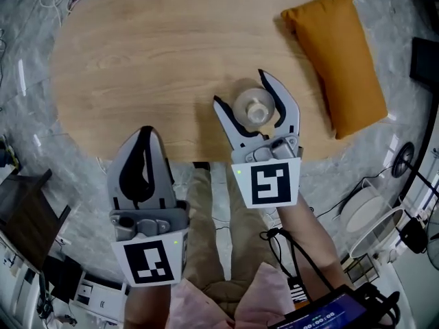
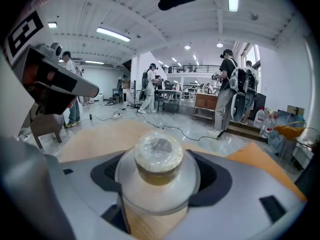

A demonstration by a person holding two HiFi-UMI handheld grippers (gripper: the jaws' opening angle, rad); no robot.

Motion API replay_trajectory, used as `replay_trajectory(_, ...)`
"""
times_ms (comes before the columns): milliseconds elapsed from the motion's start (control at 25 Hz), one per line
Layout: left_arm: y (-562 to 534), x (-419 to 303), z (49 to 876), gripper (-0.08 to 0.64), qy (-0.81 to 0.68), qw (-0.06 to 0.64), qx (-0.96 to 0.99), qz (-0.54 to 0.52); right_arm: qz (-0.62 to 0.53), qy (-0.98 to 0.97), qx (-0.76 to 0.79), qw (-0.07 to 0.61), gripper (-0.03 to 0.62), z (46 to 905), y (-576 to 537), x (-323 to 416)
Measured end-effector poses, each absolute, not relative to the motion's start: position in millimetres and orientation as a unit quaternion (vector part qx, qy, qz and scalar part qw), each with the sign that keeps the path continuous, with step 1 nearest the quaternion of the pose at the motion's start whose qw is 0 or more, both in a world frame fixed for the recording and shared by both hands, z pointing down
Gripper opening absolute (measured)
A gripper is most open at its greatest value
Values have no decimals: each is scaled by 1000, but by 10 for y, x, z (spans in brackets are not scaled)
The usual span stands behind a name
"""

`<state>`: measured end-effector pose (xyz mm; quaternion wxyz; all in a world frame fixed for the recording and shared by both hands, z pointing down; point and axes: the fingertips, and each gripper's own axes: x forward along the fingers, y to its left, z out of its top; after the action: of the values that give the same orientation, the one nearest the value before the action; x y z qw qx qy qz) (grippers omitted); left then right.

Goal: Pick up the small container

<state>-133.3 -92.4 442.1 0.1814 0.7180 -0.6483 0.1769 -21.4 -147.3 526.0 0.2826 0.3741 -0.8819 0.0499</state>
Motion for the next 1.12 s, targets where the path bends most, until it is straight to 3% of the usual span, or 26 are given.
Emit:
replay_trajectory(560, -1009, -1450, 3018, 15, -678, 111, 718, 110, -19, -892, 394, 221, 337, 3538, -1598, -272)
replay_trajectory(1120, -785, -1474, 1007, 15, -682, 3, 731, 33, -79, -897, 415, 128, 337, 1251, -1295, -208)
